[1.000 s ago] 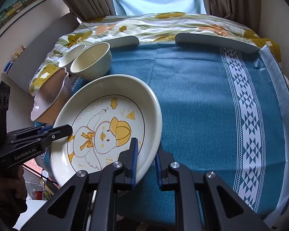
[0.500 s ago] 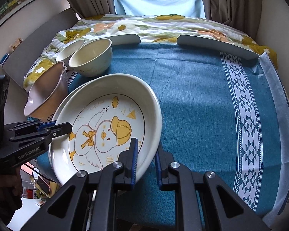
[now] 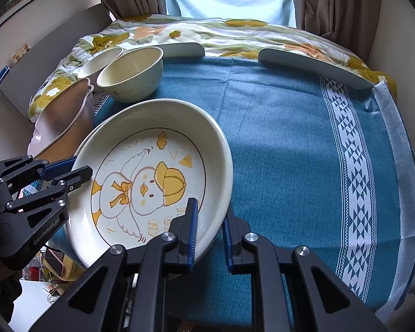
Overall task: Organize plates and bowls
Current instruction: 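Carry the duck-print plate onto the white plate with both grippers, then open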
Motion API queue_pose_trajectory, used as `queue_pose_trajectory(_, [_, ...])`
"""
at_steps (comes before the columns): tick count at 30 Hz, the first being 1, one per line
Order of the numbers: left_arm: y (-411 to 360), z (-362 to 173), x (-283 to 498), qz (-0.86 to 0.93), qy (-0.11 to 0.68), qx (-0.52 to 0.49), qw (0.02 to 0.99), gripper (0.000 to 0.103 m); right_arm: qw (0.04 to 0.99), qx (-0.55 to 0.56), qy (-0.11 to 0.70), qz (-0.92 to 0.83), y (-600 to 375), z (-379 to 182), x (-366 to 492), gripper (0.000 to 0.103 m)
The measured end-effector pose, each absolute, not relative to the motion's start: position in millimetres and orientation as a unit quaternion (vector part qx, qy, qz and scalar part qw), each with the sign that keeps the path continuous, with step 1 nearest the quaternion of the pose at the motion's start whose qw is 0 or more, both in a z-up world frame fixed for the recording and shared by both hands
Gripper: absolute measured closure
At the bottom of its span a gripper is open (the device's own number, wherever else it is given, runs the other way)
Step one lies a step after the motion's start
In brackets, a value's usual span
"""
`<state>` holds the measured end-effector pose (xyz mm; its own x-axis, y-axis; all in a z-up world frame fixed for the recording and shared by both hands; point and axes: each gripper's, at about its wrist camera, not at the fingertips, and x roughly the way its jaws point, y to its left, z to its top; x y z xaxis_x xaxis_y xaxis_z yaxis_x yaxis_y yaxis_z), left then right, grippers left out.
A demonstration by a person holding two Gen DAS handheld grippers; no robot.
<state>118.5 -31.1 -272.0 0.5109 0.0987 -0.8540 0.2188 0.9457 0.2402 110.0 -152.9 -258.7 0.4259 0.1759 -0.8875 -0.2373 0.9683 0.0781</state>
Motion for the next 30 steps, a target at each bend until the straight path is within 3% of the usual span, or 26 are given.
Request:
queue_pose_trajectory(20, [-21.2, -269.3, 117.9, -0.027, 0.499, 0.138, 0.855, 0.087, 0.846, -0.063, 0.517, 0.114, -142.9, -258.7, 112.4, 0.088])
queue_pose_trajectory(30, [6.6, -209.0, 115.1, 0.013, 0.474, 0.060, 0.878, 0.087, 0.855, -0.019, 0.492, 0.166, -152.9, -217.7, 126.9, 0.085])
